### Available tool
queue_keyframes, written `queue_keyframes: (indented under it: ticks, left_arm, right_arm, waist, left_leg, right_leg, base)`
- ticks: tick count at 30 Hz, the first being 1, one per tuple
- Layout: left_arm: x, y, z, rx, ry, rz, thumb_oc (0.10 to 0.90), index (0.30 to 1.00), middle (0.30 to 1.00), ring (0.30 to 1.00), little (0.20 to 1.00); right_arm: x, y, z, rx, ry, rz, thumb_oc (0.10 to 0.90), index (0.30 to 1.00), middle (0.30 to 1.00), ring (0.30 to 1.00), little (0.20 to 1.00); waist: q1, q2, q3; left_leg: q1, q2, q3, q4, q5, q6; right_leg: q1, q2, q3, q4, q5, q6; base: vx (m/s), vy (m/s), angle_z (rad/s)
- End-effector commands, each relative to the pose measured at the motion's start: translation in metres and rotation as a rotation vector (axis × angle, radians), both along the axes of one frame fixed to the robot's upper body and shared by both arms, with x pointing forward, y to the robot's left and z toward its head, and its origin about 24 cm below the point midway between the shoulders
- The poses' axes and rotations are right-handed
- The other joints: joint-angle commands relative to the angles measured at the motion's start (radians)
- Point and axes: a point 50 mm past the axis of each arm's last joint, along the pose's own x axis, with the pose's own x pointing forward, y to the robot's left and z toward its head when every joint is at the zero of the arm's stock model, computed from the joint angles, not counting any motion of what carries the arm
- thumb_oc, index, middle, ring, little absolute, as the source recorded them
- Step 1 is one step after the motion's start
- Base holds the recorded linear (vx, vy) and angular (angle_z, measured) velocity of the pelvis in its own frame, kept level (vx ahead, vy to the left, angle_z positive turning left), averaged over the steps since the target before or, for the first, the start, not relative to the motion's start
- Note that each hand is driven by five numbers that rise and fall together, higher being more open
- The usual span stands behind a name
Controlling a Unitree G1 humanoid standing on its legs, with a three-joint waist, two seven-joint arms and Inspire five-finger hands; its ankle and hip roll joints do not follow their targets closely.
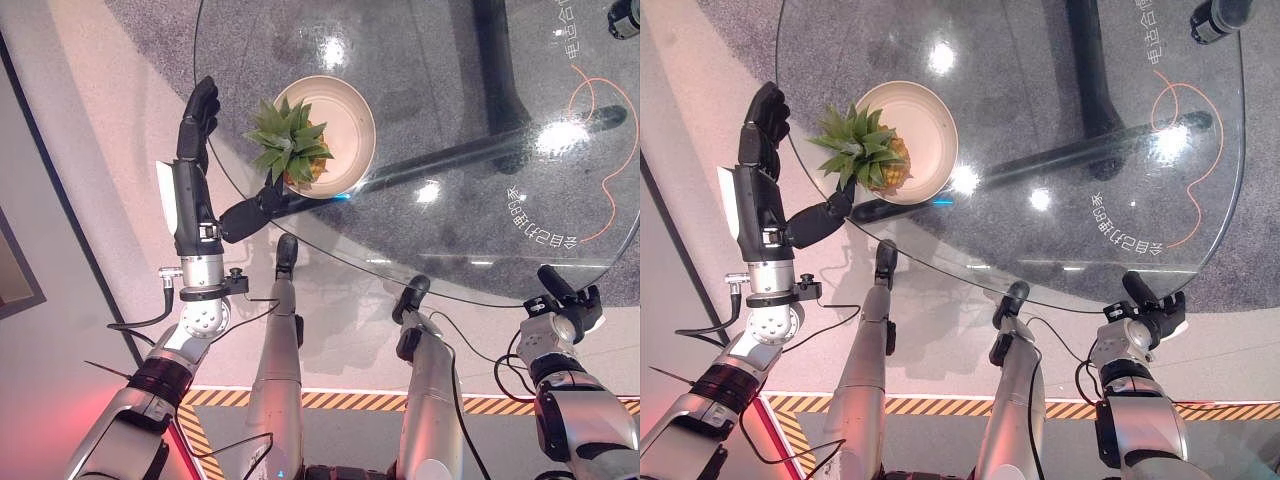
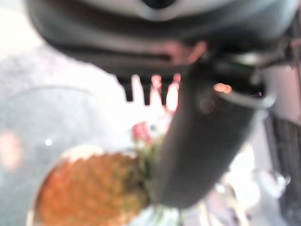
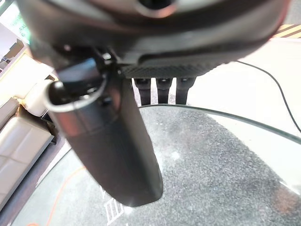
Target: Pick up the fruit to the plate
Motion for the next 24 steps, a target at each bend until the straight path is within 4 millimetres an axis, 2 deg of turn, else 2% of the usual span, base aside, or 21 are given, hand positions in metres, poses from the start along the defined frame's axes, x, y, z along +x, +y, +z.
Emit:
queue_keyframes:
  ticks: [1,17,24]
  left_arm:
    - [-0.013,-0.016,0.035,-0.056,-0.201,-0.118,0.8,0.9,0.9,0.9,0.9]
    - [-0.012,-0.005,0.03,-0.058,-0.184,-0.037,0.8,0.9,0.9,0.9,0.9]
    - [-0.012,0.005,0.021,0.03,-0.111,0.052,0.8,0.9,0.9,0.9,0.9]
  right_arm:
    - [-0.009,-0.028,0.022,-0.104,-0.078,-0.04,0.8,0.9,0.9,0.9,0.9]
    - [-0.014,-0.029,0.018,-0.108,-0.066,-0.035,0.8,0.9,0.9,0.9,0.9]
    - [-0.026,-0.031,0.002,-0.096,-0.012,-0.029,0.8,0.9,0.9,0.9,0.9]
  waist:
    - [0.016,0.017,-0.021]
    - [0.014,0.021,-0.021]
    - [0.011,0.03,-0.021]
  left_leg:
    - [0.013,-0.011,0.031,0.143,-0.175,0.052]
    - [0.028,-0.014,0.036,0.139,-0.173,0.05]
    - [0.129,-0.007,0.06,0.079,-0.157,0.043]
  right_leg:
    - [0.019,0.007,-0.047,-0.109,0.113,-0.007]
    - [0.034,0.011,-0.041,-0.116,0.112,-0.008]
    - [0.123,0.015,-0.033,-0.162,0.115,-0.001]
  base:
    - [0.0,0.0,0.0]
    - [0.0,0.002,0.0]
    - [-0.03,0.042,0.0]
